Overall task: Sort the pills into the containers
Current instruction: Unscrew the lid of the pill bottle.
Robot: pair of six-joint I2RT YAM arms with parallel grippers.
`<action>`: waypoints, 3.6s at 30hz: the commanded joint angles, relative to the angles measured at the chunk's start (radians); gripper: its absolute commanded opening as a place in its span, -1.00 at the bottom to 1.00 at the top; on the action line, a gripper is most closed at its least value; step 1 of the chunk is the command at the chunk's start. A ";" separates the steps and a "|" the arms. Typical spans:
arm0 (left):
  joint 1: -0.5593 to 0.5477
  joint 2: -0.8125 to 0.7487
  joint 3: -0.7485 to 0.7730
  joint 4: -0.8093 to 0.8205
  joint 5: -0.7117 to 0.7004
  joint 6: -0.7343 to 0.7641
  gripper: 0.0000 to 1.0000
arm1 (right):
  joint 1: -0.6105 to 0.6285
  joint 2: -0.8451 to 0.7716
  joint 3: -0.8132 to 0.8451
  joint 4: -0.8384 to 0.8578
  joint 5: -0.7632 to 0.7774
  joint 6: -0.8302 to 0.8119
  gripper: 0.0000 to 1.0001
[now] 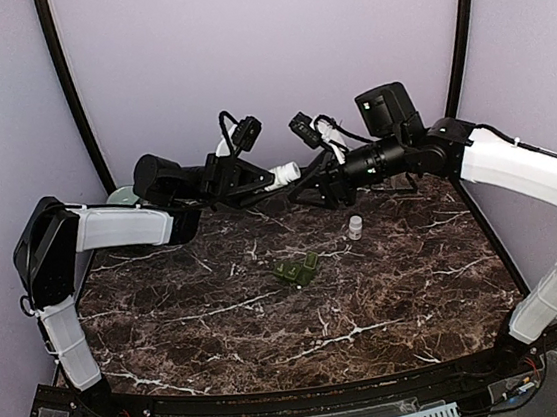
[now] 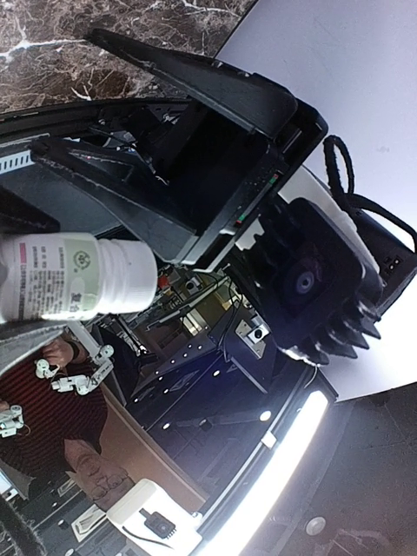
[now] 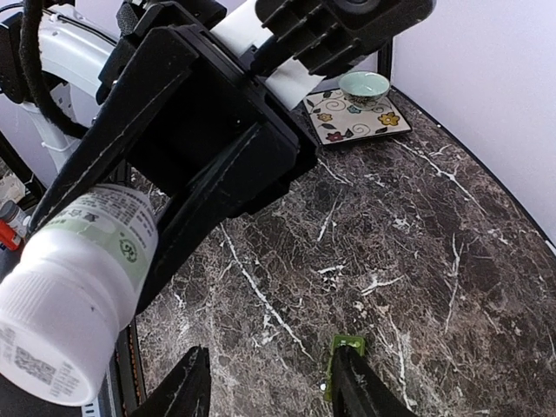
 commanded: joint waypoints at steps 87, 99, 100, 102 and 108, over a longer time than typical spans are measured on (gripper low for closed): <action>0.023 -0.047 0.035 -0.749 -0.058 0.845 -1.00 | -0.141 0.060 -0.053 0.233 -0.408 1.194 -0.63; 0.023 -0.041 0.038 -0.596 -0.023 0.684 -1.00 | -0.133 0.090 0.043 0.011 -0.359 0.794 -1.00; 0.023 -0.043 0.037 -0.587 -0.020 0.670 -1.00 | -0.132 0.089 0.045 -0.001 -0.351 0.752 -1.00; 0.023 -0.052 0.031 -0.574 -0.014 0.648 -1.00 | -0.133 0.089 0.047 -0.029 -0.334 0.650 -1.00; 0.023 -0.066 0.011 -0.490 0.006 0.541 -1.00 | -0.134 0.058 0.002 0.015 -0.308 0.426 -1.00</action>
